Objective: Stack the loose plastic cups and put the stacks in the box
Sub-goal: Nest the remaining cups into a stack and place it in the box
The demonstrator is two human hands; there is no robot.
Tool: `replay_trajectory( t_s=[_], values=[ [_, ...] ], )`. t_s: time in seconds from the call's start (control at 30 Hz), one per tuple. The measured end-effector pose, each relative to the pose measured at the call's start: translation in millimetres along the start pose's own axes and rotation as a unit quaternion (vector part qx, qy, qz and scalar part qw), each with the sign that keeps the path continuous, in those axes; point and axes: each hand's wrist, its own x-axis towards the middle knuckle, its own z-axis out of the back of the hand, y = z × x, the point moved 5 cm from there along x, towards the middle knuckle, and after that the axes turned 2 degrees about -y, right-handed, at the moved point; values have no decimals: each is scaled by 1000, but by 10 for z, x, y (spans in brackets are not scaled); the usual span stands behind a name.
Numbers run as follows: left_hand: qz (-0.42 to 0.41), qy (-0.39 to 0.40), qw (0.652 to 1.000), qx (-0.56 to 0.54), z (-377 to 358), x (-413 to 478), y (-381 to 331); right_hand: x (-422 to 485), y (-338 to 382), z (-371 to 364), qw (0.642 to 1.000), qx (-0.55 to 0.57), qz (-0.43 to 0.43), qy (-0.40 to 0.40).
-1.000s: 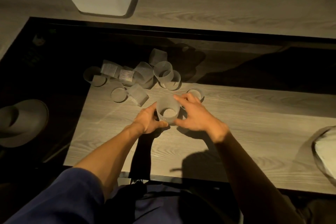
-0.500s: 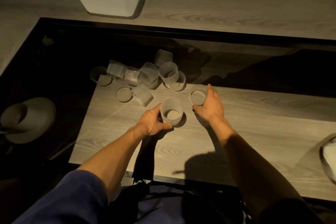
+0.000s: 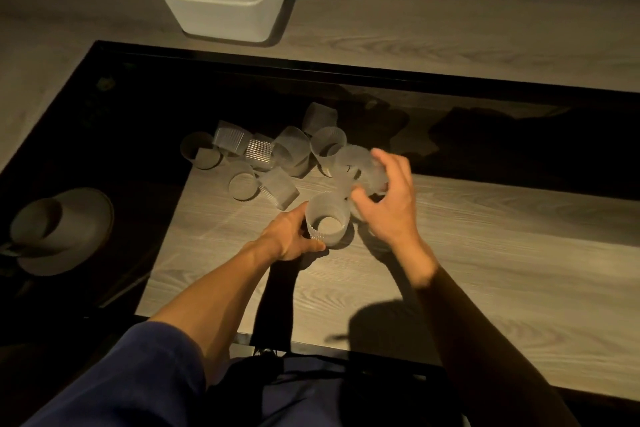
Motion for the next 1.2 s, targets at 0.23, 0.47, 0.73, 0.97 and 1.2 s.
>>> replay_trajectory(
  t_s=[0.23, 0.47, 0.73, 0.97, 1.2],
  values=[
    [12, -8, 1000, 14, 37, -5, 3, -149, 125, -338, 973, -86, 132, 166],
    [20, -16, 1000, -7, 67, -42, 112, -161, 215, -382, 961, -120, 158, 194],
    [23, -6, 1000, 6, 107, -112, 172, -219, 316, -435, 949, -160, 141, 233],
    [17, -17, 1000, -12, 181, -186, 266, -313, 213, -615, 927, -231, 87, 284],
    [27, -16, 999, -15, 395, -337, 486, -310, 151, -798, 908, -281, -1, 310]
  ],
)
